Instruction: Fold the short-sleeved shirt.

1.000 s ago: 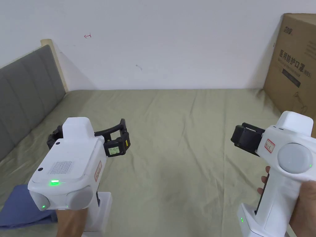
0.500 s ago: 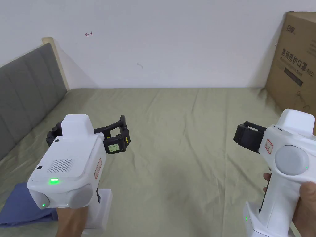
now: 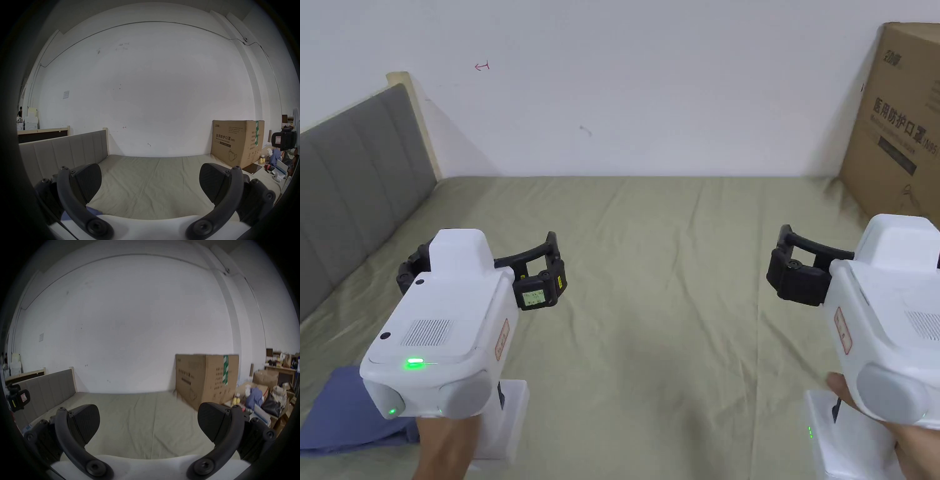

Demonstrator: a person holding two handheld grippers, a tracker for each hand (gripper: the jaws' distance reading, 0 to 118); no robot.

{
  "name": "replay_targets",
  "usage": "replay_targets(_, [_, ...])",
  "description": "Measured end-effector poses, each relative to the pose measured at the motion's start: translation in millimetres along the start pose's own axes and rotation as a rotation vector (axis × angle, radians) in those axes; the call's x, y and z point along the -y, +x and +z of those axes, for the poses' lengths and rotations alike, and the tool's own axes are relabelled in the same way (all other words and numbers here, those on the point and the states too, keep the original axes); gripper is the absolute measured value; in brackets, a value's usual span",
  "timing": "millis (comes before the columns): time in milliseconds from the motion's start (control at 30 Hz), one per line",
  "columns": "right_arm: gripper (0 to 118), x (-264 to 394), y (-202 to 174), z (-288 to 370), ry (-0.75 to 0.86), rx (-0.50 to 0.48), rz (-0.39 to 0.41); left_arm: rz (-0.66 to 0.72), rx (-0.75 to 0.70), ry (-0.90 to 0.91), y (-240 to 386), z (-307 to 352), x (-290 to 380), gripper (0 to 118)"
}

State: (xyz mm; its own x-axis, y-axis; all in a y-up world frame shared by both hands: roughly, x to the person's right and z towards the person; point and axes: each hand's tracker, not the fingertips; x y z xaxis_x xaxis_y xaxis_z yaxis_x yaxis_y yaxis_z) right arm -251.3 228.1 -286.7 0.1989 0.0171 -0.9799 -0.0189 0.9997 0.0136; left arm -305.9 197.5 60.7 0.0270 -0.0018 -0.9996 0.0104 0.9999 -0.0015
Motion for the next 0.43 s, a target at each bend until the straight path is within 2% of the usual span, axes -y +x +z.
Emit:
replay_targets(167, [118,2.3,0.8,4.6,0.053,-0.012,0.006,-0.008,-0.005,0.007,1.7,0.2,-1.0,118])
replay_targets(433, [118,4.6,-1.8,9.4,0.050,-0.034,0.012,-0.013,0.003,0.010,1.5,0.4,0.0,118])
